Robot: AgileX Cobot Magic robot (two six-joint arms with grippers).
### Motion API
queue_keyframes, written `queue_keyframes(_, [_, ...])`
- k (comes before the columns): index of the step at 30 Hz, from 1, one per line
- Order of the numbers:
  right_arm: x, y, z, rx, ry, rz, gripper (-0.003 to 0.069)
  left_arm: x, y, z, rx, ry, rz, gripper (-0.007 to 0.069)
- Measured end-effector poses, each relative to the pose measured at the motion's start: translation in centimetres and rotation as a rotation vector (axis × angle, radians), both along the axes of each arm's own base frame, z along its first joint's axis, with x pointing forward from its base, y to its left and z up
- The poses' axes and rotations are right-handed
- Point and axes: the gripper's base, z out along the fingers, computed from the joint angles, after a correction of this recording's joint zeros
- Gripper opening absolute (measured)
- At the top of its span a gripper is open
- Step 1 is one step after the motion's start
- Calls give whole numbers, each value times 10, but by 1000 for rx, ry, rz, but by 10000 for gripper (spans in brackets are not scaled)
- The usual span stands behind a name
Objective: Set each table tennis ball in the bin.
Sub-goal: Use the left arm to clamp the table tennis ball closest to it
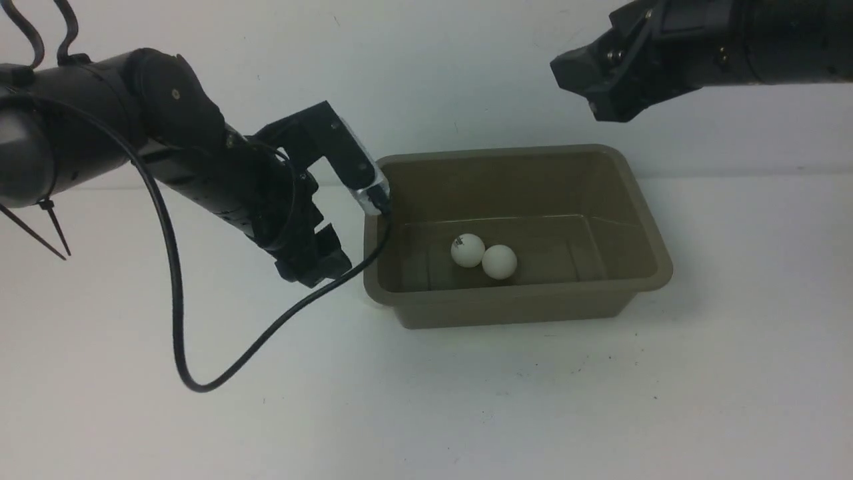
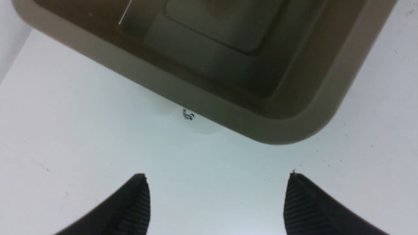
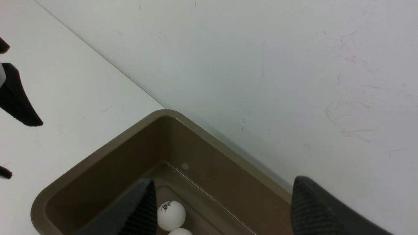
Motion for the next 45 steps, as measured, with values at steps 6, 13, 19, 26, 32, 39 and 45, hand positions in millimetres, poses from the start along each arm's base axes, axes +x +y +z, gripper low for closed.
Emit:
queue_keyframes(6, [0,0,-1,-10,2,6,501,1,26,-14,-47,35,37,490])
queue_keyframes(13, [0,0,-1,-12,2,8,501,10,46,-27,-207,-59,-22,490])
queue_keyframes(19, [0,0,-1,-12,2,8,501,24,42,-56,-180,-125,-140,490])
queue_keyframes(26, [0,0,-1,-12,2,8,501,32,43,-82,-142,-121,-151,490])
queue_keyframes(32, [0,0,-1,-13,2,8,501,36,38,-96,-207,-115,-158,490])
queue_keyframes(39, [0,0,-1,-14,1,9,501,38,27,-105,-263,-117,-173,490])
queue_keyframes(45, [0,0,-1,-14,1,9,501,33,2,-111,-259,-100,-220,490])
